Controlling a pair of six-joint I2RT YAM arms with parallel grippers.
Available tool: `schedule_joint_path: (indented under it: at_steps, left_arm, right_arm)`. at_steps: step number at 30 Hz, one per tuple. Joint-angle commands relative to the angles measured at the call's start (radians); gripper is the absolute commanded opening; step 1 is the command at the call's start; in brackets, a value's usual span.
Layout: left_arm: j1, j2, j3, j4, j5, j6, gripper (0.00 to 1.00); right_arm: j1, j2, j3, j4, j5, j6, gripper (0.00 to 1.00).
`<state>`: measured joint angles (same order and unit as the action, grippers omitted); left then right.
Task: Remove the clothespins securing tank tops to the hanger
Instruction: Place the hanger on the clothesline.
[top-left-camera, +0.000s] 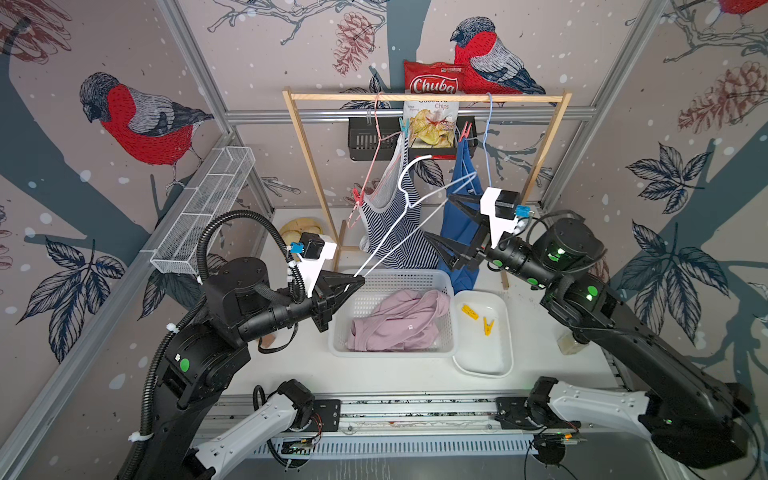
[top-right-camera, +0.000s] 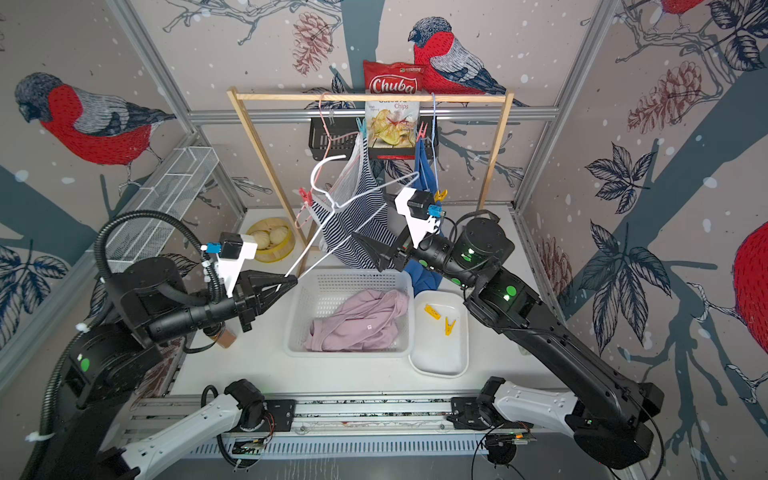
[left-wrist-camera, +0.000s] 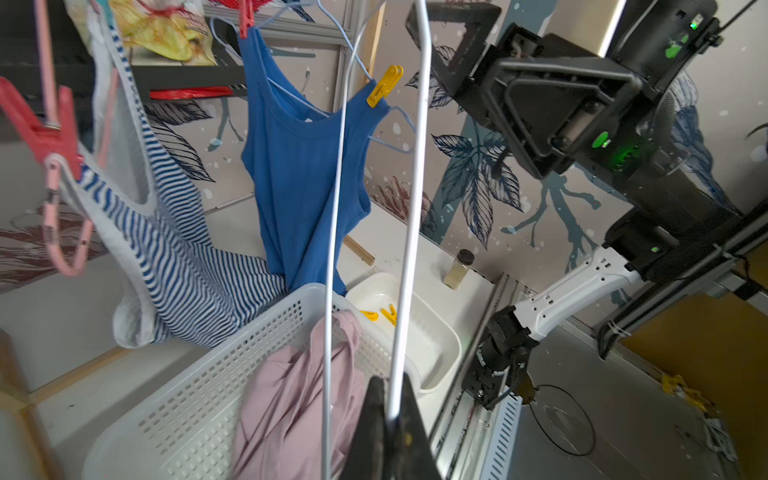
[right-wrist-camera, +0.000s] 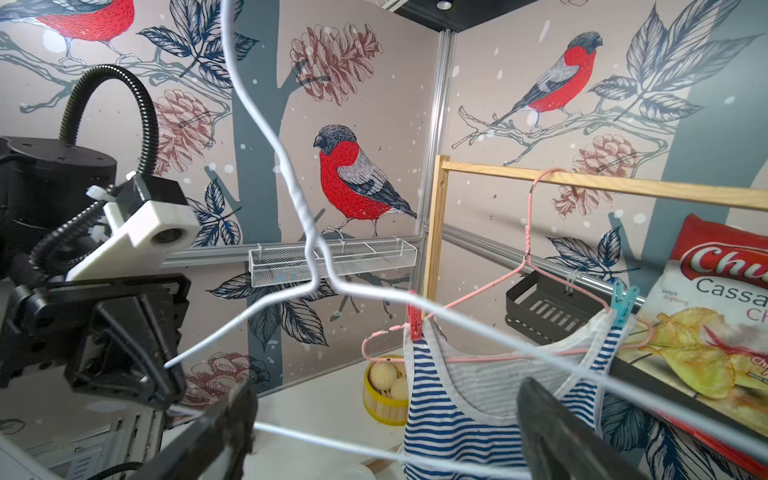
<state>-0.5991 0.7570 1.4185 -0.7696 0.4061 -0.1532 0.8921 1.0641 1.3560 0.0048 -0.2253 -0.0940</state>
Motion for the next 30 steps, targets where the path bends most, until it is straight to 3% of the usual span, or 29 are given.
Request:
schedule_joint_path:
  at_steps: [1, 5, 9, 14, 23, 30]
  left_arm:
    - [-0.001, -0.04, 0.017, 0.123, -0.113, -0.025, 0.0]
    - [-0.001, -0.054, 0.035, 0.198, -0.239, -0.068, 0.0]
    - [-0.001, -0.008, 0.093, 0.144, -0.426, -0.099, 0.0]
    - [-0.001, 0.022, 0.142, 0.081, -0.537, -0.135, 0.0]
    - [-0.001, 0.038, 0.211, -0.055, -0.638, -0.176, 0.0]
    - [-0.001, 0.053, 0.186, -0.032, -0.607, -0.165, 0.0]
  right_arm:
    - [0.001, -0.034, -0.017, 0.053, -0.001, 0.042, 0.97]
    - [0.004, -0.064, -0.041, 0.051, 0.032, 0.061, 0.98]
    - [0.023, -0.078, -0.07, 0.034, 0.07, 0.074, 0.99]
    - [0.059, -0.101, -0.115, 0.039, 0.121, 0.069, 1.0]
    - [0.059, -0.076, -0.152, 0.059, 0.176, 0.056, 1.0]
    - [0.059, -0.056, -0.195, 0.105, 0.177, 0.063, 1.0]
